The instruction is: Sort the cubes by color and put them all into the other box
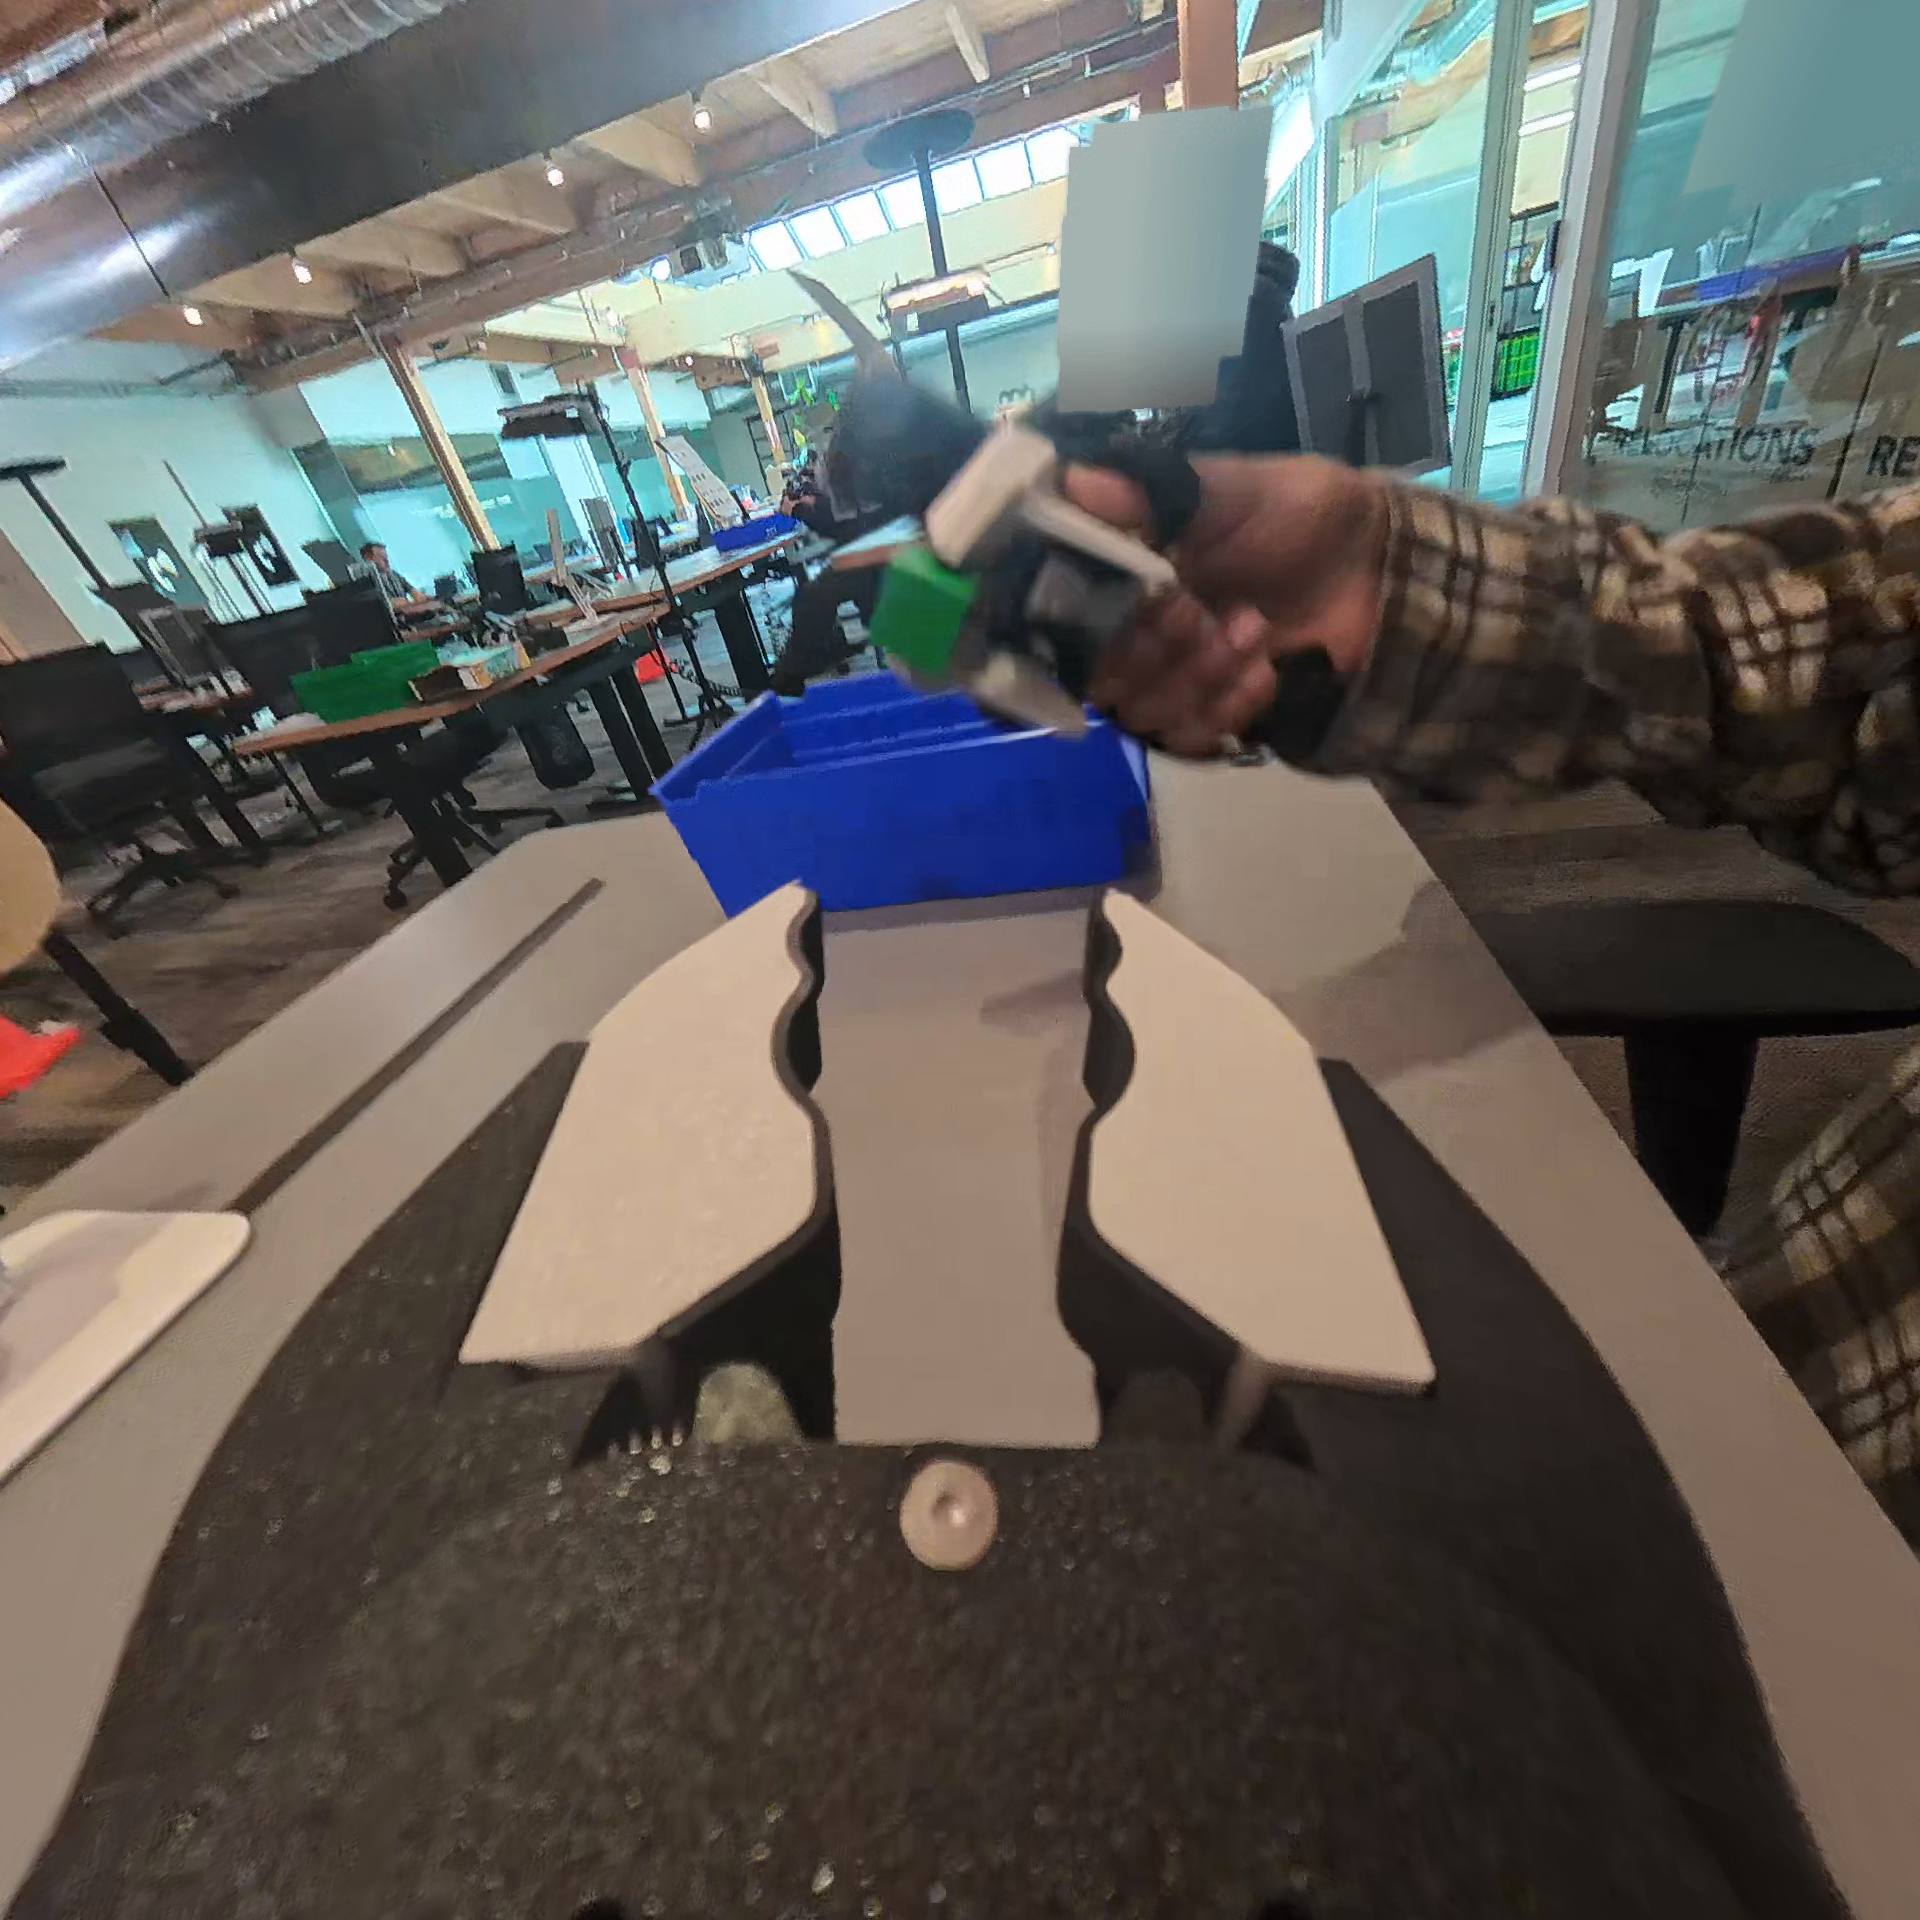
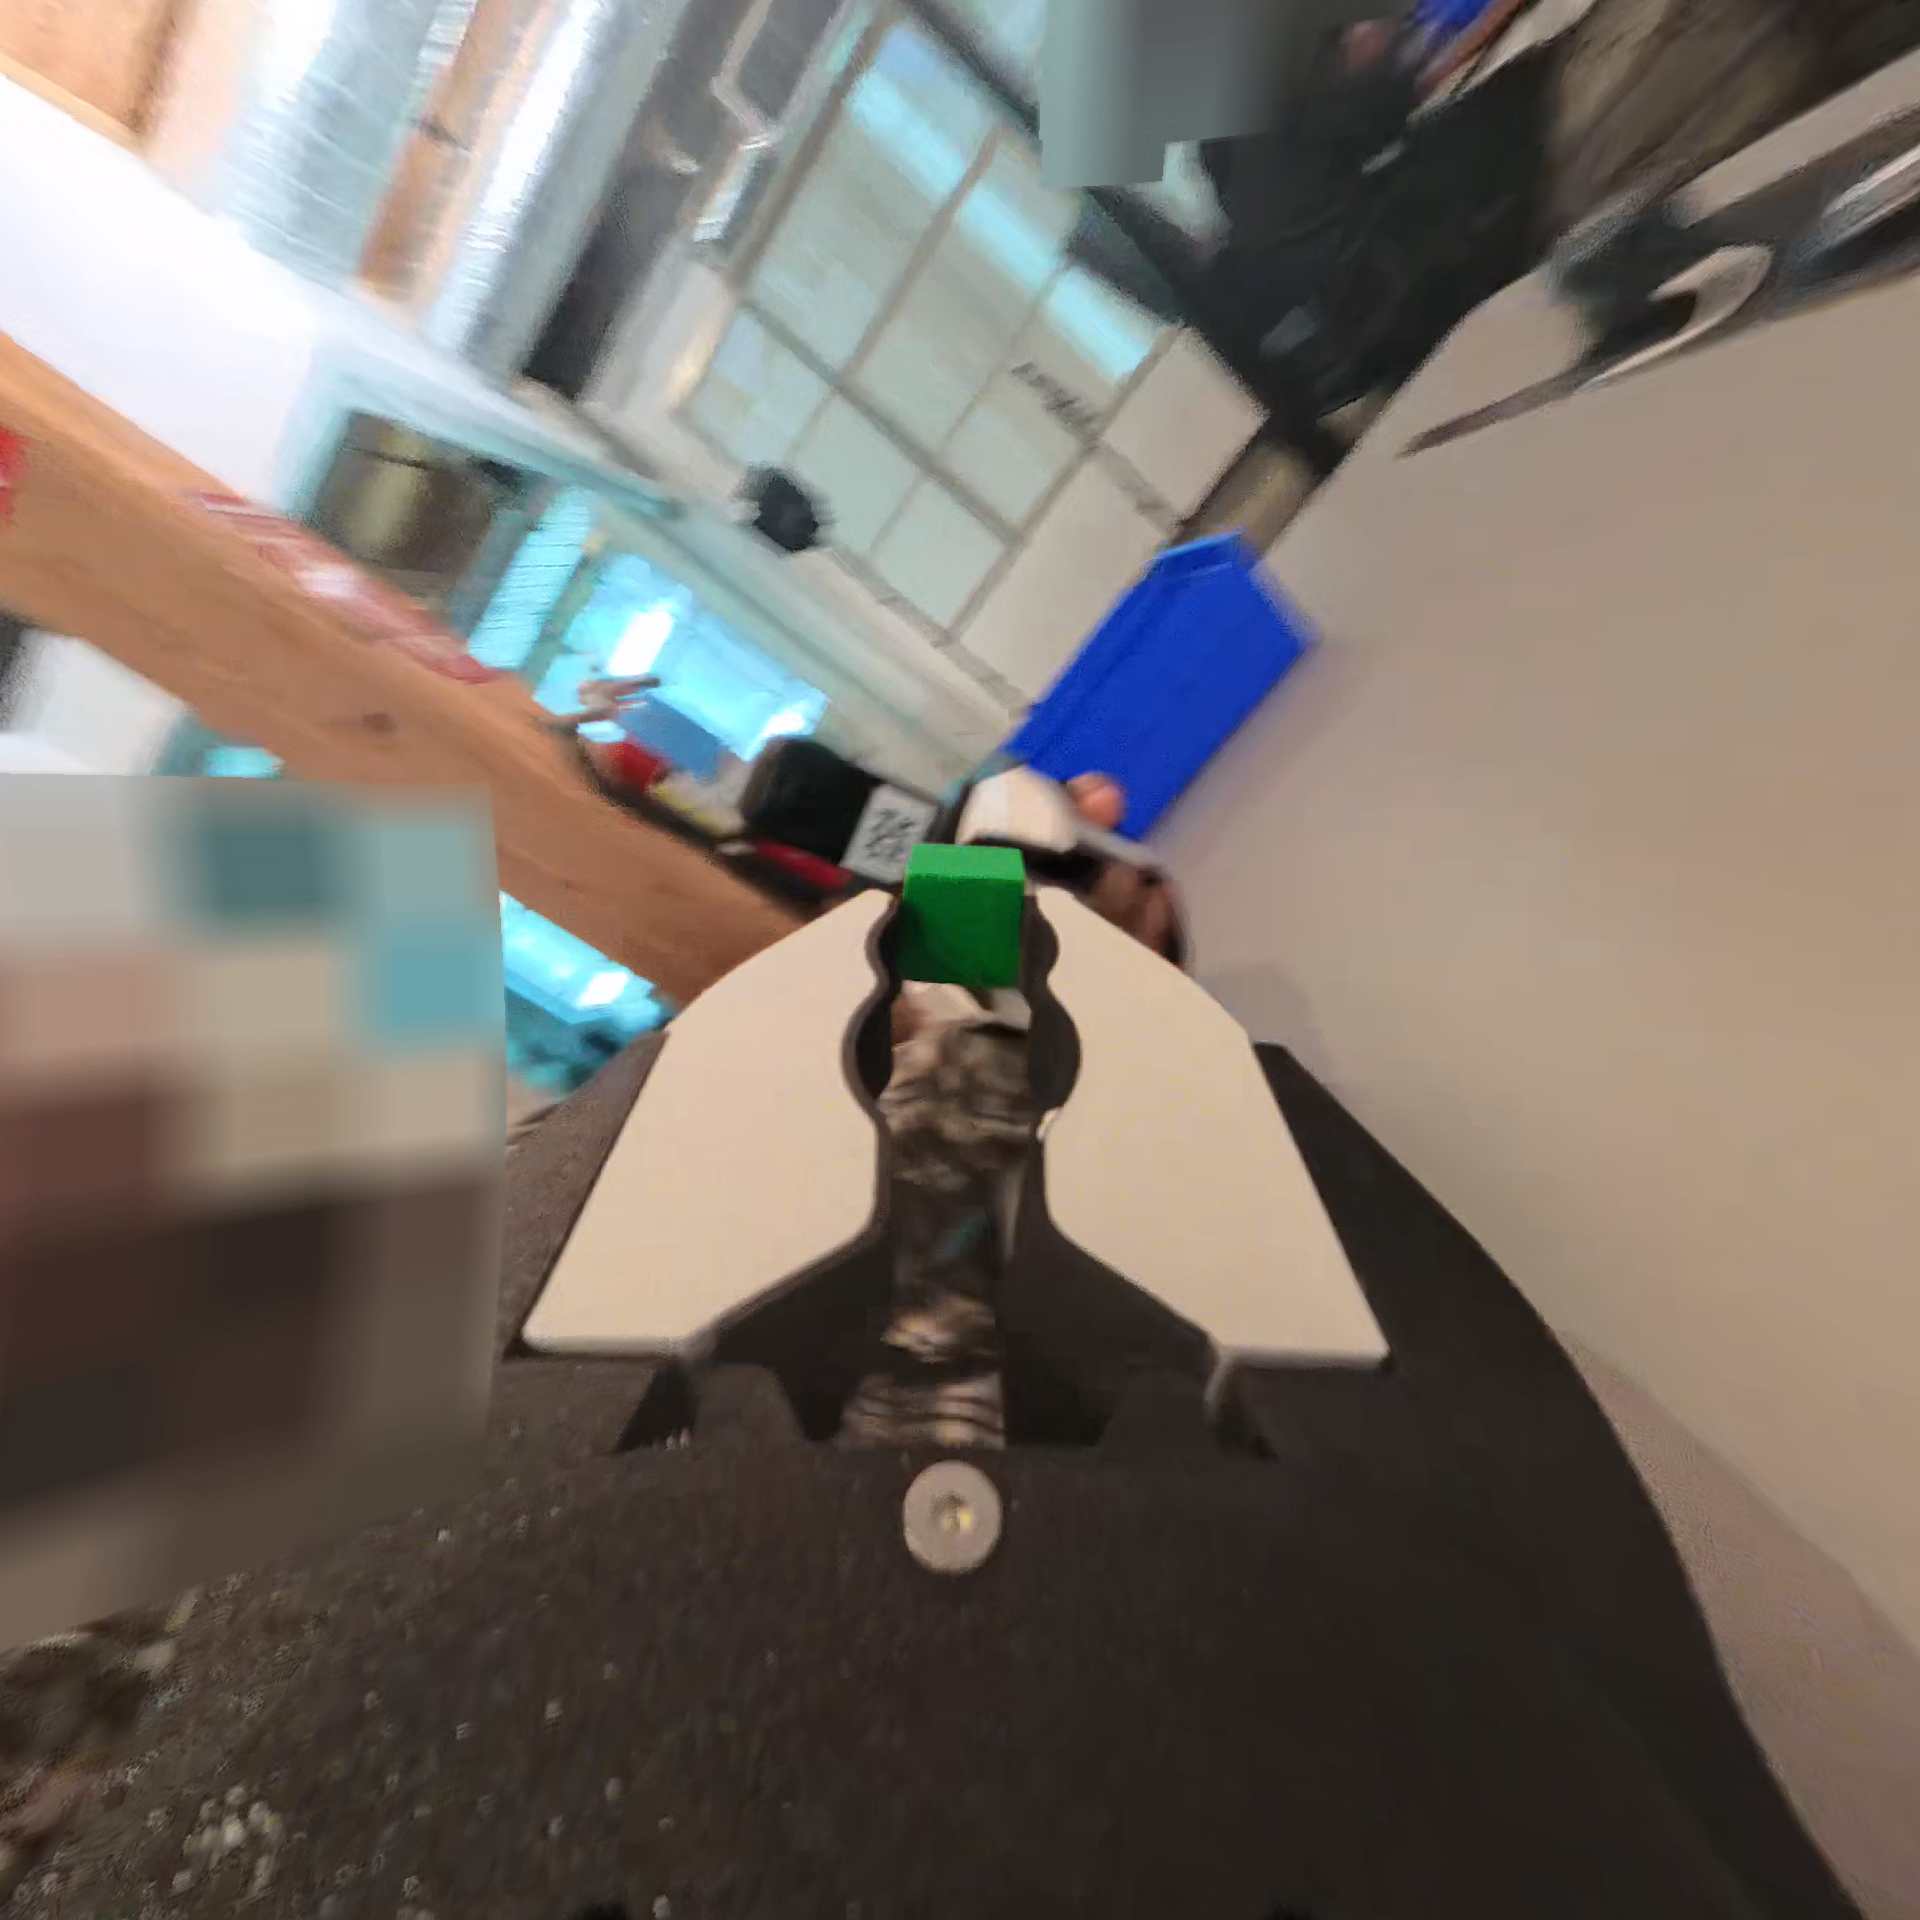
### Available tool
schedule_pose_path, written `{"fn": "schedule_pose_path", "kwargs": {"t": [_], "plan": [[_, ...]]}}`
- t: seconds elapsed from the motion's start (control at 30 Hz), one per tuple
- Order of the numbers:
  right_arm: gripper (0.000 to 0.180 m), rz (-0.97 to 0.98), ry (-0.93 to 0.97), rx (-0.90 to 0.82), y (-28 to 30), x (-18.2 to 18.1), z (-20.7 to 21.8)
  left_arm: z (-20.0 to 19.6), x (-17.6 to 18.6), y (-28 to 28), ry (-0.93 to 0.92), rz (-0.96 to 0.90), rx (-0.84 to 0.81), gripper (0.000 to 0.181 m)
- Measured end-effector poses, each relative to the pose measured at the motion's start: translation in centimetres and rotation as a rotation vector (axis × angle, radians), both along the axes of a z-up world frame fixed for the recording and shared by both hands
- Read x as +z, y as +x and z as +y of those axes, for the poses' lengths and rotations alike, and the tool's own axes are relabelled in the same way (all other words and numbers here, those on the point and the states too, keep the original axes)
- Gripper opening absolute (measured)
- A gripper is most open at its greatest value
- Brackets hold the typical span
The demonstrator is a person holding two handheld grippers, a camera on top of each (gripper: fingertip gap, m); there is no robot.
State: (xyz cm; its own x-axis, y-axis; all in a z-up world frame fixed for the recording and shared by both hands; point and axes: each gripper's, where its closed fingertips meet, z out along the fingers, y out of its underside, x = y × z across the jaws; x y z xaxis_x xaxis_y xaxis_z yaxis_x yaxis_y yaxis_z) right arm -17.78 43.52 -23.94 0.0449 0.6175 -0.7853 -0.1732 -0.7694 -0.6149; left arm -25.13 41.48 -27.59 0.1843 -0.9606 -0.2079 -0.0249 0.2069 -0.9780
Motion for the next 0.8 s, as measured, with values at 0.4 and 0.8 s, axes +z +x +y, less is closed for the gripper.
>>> {"fn": "schedule_pose_path", "kwargs": {"t": [0.4, 0.8], "plan": [[0.021, -1.157, -0.182, -0.469, 30.6, -11.2, 4.3, -0.1, -4.8, 2.0, 0.034, 0.194, 0.023, 0.041], [0.038, -1.268, -0.295, -0.335, 29.7, -15.5, 4.0, 0.2, -5.1, 1.8, -0.006, 0.183, 0.028, 0.04]]}}
